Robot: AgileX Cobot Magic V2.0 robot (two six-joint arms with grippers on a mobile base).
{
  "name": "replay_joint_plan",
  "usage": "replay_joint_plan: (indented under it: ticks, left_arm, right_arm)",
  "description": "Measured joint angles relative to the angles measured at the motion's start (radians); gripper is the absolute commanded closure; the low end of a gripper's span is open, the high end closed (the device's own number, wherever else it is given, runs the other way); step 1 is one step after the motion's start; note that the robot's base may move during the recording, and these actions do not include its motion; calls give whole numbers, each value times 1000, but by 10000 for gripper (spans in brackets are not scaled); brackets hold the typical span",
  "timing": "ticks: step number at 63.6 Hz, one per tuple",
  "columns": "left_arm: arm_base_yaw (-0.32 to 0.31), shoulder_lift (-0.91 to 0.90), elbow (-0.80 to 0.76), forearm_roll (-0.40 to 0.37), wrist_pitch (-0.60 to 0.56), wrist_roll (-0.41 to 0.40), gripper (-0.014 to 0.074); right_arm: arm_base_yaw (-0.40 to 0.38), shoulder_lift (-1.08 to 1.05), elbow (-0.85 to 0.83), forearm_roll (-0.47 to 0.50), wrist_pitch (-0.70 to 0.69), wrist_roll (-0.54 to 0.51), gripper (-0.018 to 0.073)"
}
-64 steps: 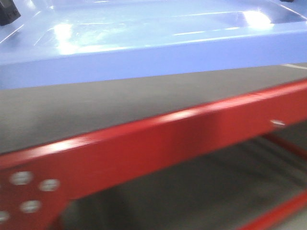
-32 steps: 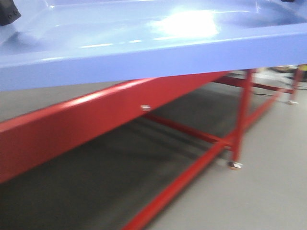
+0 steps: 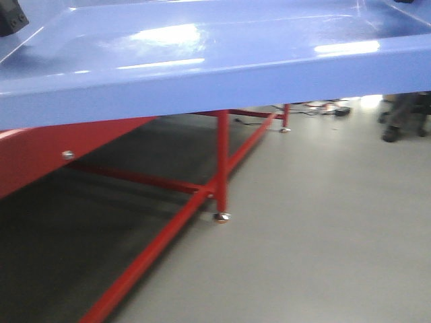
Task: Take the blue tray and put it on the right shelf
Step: 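Hold the tray with both grippers while the base turns away from table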
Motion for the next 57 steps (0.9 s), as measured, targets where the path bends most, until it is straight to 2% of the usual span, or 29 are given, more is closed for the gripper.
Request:
replay_joint_plan:
  ticks: [57]
  left_arm:
    - [0,0,1,-4,2,2,645]
  right_arm:
    - [0,0,0,-2,2,0,494]
